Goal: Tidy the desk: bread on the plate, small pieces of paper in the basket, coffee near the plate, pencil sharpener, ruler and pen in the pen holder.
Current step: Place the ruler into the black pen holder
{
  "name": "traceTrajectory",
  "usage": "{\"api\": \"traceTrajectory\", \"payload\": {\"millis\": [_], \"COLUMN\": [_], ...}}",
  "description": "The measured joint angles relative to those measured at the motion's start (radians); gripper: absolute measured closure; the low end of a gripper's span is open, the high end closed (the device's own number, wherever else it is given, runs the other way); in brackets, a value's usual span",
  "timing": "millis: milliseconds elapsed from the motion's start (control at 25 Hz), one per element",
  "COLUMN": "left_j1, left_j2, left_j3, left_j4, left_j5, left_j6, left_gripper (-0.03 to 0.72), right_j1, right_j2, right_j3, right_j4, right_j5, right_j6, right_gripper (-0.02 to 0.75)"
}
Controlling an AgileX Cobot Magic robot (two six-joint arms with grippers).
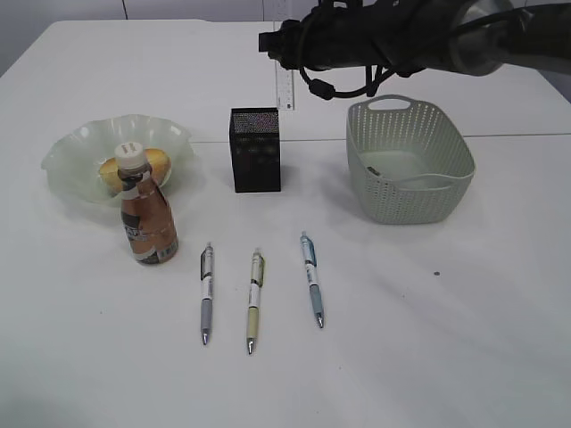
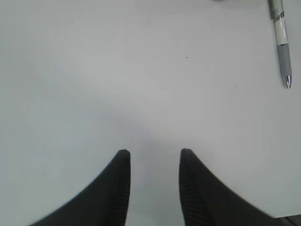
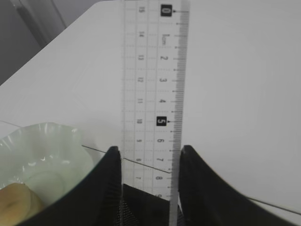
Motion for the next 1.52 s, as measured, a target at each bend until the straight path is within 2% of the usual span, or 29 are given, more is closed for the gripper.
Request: {"api": "traceTrajectory", "payload": {"millis": [120,360,440,680,1320,1400,1520], "left_j1": [0.000,0.000,0.000,0.000,0.000,0.000,0.000], "left_j2": [0.000,0.000,0.000,0.000,0.000,0.000,0.000], "left_j3": [0.000,0.000,0.000,0.000,0.000,0.000,0.000], "left_j4": [0.000,0.000,0.000,0.000,-0.002,-0.003,-0.005], "left_j5": [0.000,0.000,0.000,0.000,-0.012,-0.014,-0.014], "left_j6": [0.000,0.000,0.000,0.000,0.000,0.000,0.000], "left_gripper": [0.430,0.433,0.433,0.433,0.433,0.433,0.433], "right_j1": [0.000,0.000,0.000,0.000,-0.004,-0.004,-0.004], "right_j2": [0.011,0.050,0.057,0.107,0.130,0.131,0.138], "right_j3": [0.000,0.000,0.000,-0.027,-0.029,-0.029,-0.029], "right_j4": [0.163,0.794,0.875,0.916,0.916,0.916,0.916], "right_j5": [0.027,0.065,0.069,0.179,0.185,0.185,0.185], "right_j6": [-0.193,-0.790,-0.912,-0.979,-1.071,-1.071,-1.071], "right_gripper": [0.468,0.468,0.468,0.468,0.466,0.447,0.378]}}
